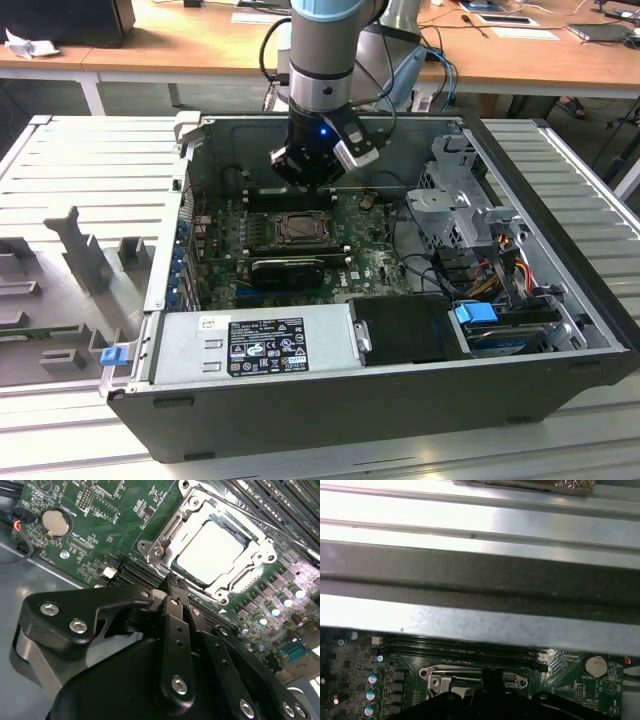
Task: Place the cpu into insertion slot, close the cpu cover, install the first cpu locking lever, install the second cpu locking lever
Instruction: 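Install the second cpu locking lever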
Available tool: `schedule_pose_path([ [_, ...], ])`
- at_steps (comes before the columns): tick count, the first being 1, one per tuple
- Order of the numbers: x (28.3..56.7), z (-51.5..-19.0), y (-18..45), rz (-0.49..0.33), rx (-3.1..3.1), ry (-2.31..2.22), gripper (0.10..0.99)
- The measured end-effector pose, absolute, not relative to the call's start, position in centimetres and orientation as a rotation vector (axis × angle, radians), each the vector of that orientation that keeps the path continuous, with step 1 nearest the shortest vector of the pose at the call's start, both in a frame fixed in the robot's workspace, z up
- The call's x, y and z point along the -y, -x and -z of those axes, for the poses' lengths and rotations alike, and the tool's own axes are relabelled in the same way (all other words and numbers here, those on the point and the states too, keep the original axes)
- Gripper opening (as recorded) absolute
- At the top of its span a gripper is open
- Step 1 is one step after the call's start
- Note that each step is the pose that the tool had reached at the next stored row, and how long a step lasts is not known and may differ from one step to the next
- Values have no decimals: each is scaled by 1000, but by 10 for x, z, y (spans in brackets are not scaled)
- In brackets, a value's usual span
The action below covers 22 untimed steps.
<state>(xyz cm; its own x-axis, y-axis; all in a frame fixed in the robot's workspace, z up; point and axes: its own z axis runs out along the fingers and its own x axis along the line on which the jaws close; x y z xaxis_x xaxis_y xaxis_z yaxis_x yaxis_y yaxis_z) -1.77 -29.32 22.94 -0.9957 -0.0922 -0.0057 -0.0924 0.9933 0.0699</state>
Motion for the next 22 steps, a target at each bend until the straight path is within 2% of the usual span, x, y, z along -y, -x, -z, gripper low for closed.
schedule_pose_path([
  [3,293,-240,18,-110,-3134,145,106],
  [11,309,-240,18,-111,-3134,145,106],
  [13,323,-240,18,-111,-3134,145,106],
  [22,353,-238,18,-111,-3134,145,106],
])
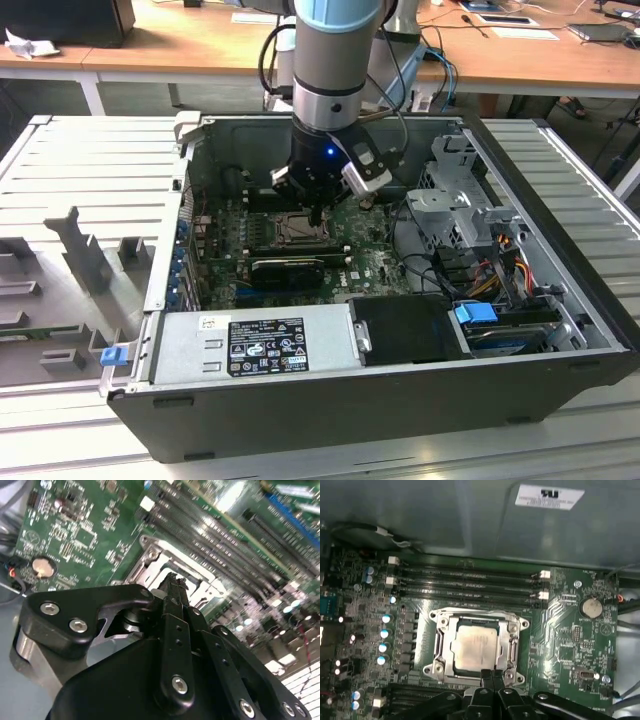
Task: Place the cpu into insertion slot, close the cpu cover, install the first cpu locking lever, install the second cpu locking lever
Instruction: 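Install the second cpu locking lever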
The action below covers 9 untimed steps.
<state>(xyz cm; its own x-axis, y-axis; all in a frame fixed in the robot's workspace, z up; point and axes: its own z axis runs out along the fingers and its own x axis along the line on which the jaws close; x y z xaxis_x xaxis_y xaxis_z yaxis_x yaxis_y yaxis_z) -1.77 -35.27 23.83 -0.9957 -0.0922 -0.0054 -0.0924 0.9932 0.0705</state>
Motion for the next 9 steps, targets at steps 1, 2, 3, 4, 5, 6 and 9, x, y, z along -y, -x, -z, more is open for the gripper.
schedule_pose_path([
  [1,355,-238,18,-111,-3134,145,106],
  [2,357,-238,18,-111,-3134,145,106],
  [3,360,-238,18,-111,-3135,145,106],
  [4,364,-237,18,-111,-3136,145,106],
  [5,366,-237,18,-111,-3138,145,106],
  [6,367,-237,18,-112,-3140,145,106],
  [9,368,-236,24,-113,-3141,145,106],
])
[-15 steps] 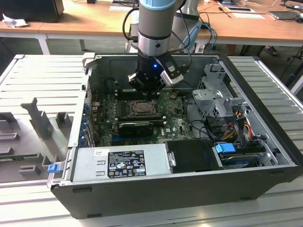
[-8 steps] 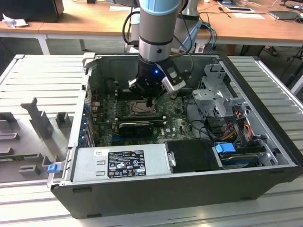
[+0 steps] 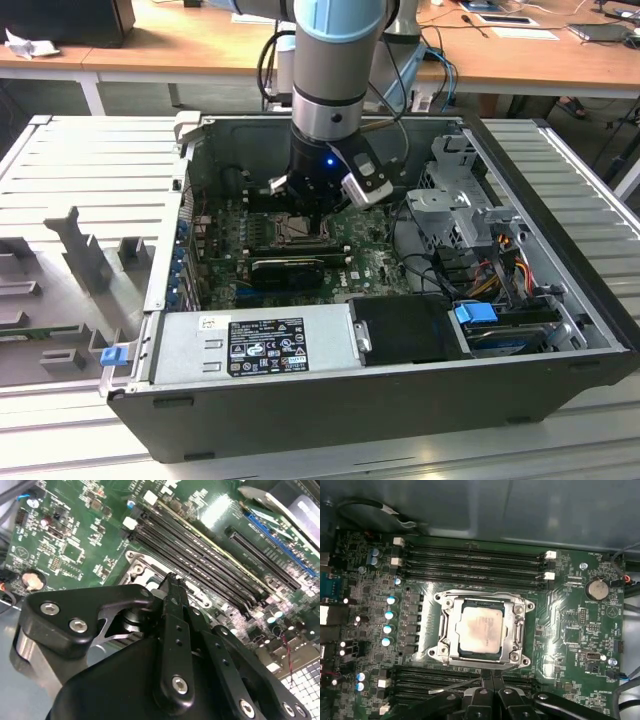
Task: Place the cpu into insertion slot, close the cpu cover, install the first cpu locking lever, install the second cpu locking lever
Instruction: 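Install the second cpu locking lever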
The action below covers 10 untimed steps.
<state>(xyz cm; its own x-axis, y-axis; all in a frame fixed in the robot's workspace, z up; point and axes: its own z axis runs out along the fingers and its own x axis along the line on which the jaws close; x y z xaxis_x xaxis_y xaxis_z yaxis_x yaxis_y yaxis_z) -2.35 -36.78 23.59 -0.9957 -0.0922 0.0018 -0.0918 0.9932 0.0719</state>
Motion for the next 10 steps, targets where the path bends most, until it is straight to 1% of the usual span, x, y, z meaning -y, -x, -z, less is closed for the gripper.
schedule_pose_path([
  [10,374,-230,50,118,3129,-171,106],
])
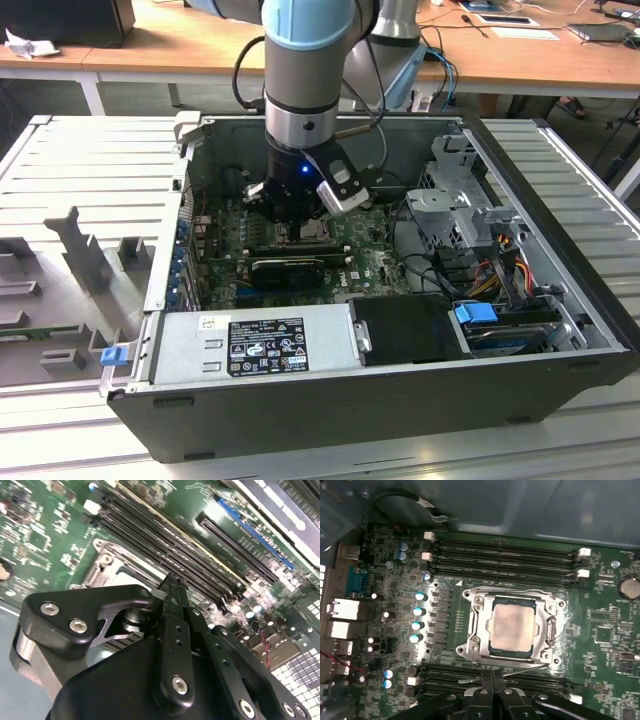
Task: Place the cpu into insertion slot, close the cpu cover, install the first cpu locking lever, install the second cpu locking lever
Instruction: 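Install the second cpu locking lever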
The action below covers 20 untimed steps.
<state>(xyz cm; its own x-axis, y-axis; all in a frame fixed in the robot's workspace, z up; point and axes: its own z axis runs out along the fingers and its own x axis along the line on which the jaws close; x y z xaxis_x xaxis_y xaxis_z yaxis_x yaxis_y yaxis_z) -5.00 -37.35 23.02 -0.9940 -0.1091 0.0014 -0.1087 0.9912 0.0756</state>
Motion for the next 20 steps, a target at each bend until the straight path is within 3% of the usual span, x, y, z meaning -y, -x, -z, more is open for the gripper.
schedule_pose_path([
  [9,374,-212,53,123,3128,-184,106],
  [20,385,-209,67,230,3126,-185,106],
])
